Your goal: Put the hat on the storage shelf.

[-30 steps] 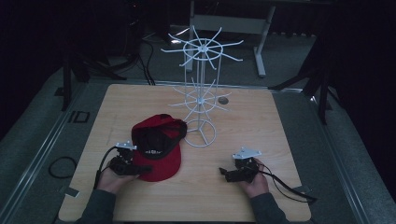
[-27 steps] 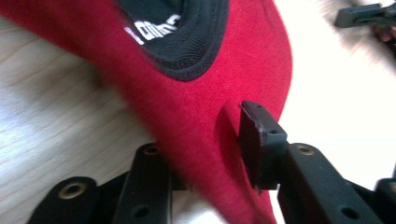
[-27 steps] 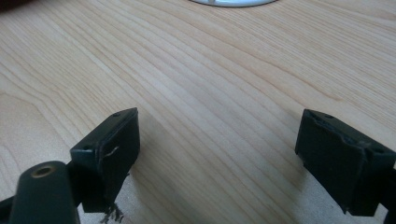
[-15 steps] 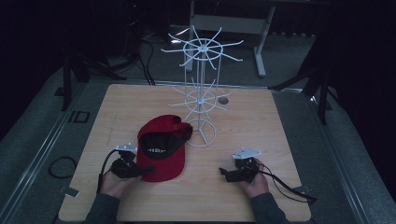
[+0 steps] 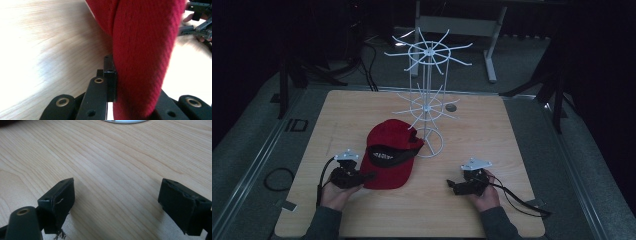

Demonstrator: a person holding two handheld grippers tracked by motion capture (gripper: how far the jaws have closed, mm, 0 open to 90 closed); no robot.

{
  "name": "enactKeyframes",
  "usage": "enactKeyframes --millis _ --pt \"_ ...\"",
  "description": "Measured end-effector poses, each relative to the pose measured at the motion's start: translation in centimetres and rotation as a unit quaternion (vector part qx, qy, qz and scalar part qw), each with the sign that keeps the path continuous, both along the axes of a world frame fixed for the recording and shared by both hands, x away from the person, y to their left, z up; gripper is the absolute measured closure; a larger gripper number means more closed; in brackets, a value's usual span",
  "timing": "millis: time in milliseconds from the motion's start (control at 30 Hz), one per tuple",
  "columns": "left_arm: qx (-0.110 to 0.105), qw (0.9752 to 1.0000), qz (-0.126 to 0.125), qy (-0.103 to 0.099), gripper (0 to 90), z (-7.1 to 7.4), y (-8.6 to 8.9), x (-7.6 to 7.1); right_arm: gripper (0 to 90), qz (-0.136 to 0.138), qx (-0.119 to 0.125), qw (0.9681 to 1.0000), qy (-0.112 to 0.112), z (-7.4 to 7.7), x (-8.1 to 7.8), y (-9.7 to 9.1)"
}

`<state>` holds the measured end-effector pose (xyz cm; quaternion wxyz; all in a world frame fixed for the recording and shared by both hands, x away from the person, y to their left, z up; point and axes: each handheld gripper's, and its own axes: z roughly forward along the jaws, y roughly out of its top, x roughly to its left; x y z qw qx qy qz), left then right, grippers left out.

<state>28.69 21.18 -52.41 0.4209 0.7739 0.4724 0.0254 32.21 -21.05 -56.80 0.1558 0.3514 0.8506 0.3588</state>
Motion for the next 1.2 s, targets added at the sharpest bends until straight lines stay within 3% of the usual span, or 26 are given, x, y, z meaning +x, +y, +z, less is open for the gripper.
enactKeyframes --millis 133,433,533,767,1000,1200 --pt "-0.017 0.9997 0.013 -0.009 85.5 -0.1 1.1 -0.3 13.6 0.000 0.000 1.0000 0.000 0.0 0.0 0.0" --pt "-0.018 0.9980 0.051 -0.031 85.5 1.0 3.1 -0.6 13.6 0.000 0.000 1.0000 0.000 0.0 0.0 0.0" --pt "-0.021 0.9962 0.071 -0.046 85.5 1.9 4.1 -0.7 13.6 0.000 0.000 1.0000 0.000 0.0 0.0 0.0" --pt "-0.031 0.9932 0.091 -0.067 85.5 3.1 5.1 -0.7 13.6 0.000 0.000 1.0000 0.001 0.0 0.0 0.0" --pt "-0.037 0.9895 0.108 -0.089 85.5 4.0 5.5 -0.5 13.6 0.000 0.000 1.0000 0.000 0.0 0.0 0.0" --pt "-0.034 0.9881 0.110 -0.101 85.5 5.0 5.7 -0.2 13.6 0.000 0.000 1.0000 0.000 0.0 0.0 0.0"
